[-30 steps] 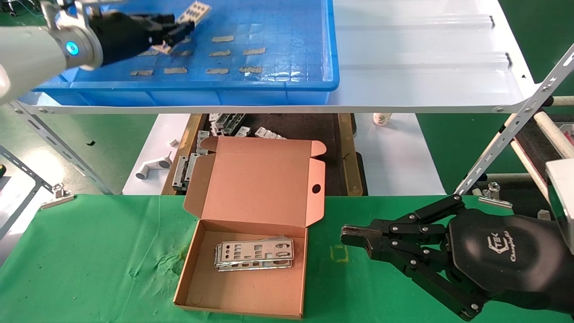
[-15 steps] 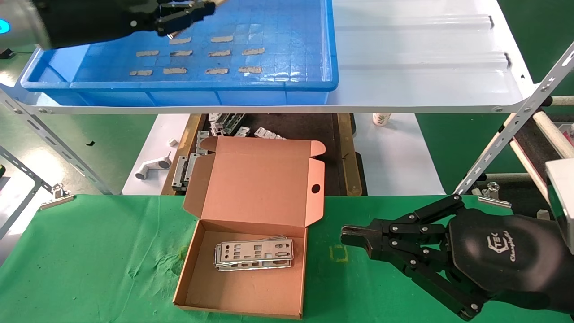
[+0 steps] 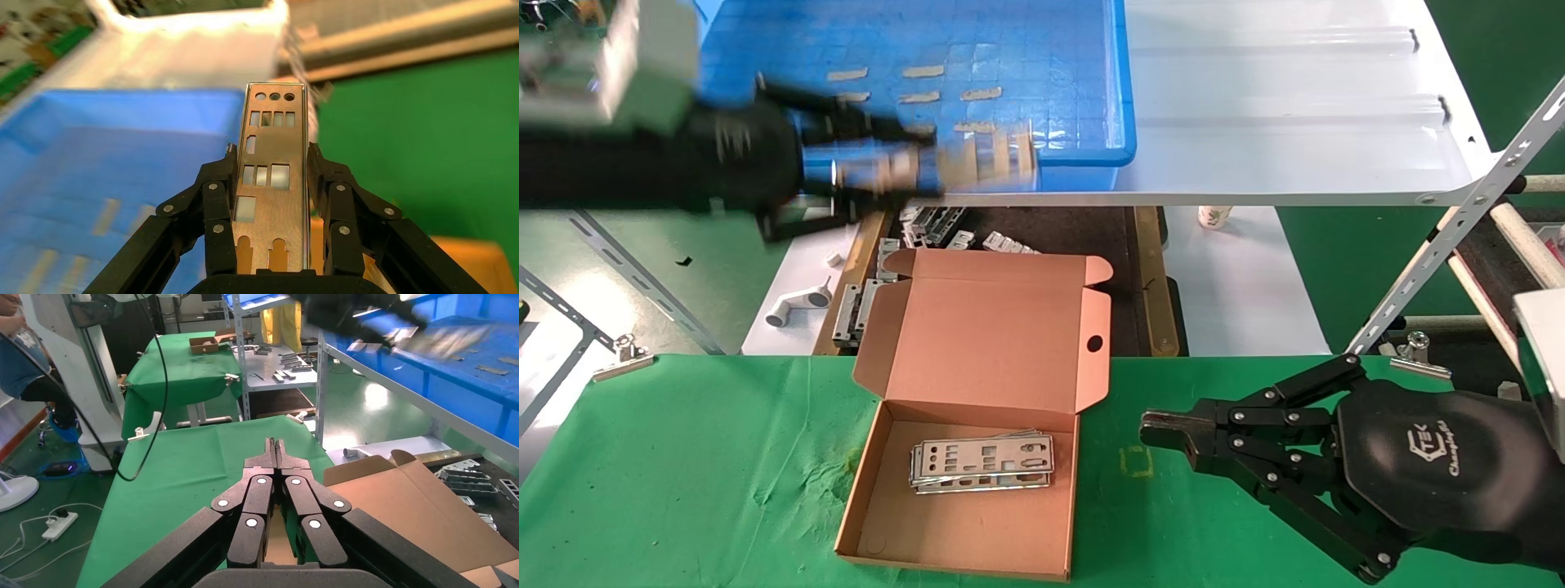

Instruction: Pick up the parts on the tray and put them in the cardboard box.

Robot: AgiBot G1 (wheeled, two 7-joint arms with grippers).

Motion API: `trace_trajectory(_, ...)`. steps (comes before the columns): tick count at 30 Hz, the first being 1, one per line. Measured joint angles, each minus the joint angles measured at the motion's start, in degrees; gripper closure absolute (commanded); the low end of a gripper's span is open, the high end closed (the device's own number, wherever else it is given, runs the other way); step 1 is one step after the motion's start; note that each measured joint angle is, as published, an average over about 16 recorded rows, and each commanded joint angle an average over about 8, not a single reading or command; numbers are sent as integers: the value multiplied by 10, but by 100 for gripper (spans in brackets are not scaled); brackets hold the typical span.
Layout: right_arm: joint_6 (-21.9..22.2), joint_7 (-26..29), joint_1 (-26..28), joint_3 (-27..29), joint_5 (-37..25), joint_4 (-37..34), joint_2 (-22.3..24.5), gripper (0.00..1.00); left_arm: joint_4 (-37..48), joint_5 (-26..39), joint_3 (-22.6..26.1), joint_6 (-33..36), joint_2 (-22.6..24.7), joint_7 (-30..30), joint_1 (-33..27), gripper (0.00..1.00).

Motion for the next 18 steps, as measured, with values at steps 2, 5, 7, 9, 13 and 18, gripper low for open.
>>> trace_trajectory(2, 0, 0, 0, 0, 0, 0, 0, 100, -46, -14, 25, 0, -14, 4, 23, 100)
trace_trajectory(5, 0, 0, 0, 0, 0, 0, 0, 100, -109, -31, 65, -3, -31, 12, 57, 100)
trace_trajectory(7, 0, 0, 0, 0, 0, 0, 0, 100, -142, -39, 92, -8, -38, 18, 78, 100)
trace_trajectory(9, 0, 0, 0, 0, 0, 0, 0, 100, -166, -42, 117, -15, -42, 23, 97, 100)
trace_trajectory(13, 0, 0, 0, 0, 0, 0, 0, 100, -187, -34, 158, -37, -38, 36, 126, 100)
trace_trajectory(18, 0, 0, 0, 0, 0, 0, 0, 100, -172, -10, 188, -75, -18, 46, 151, 100)
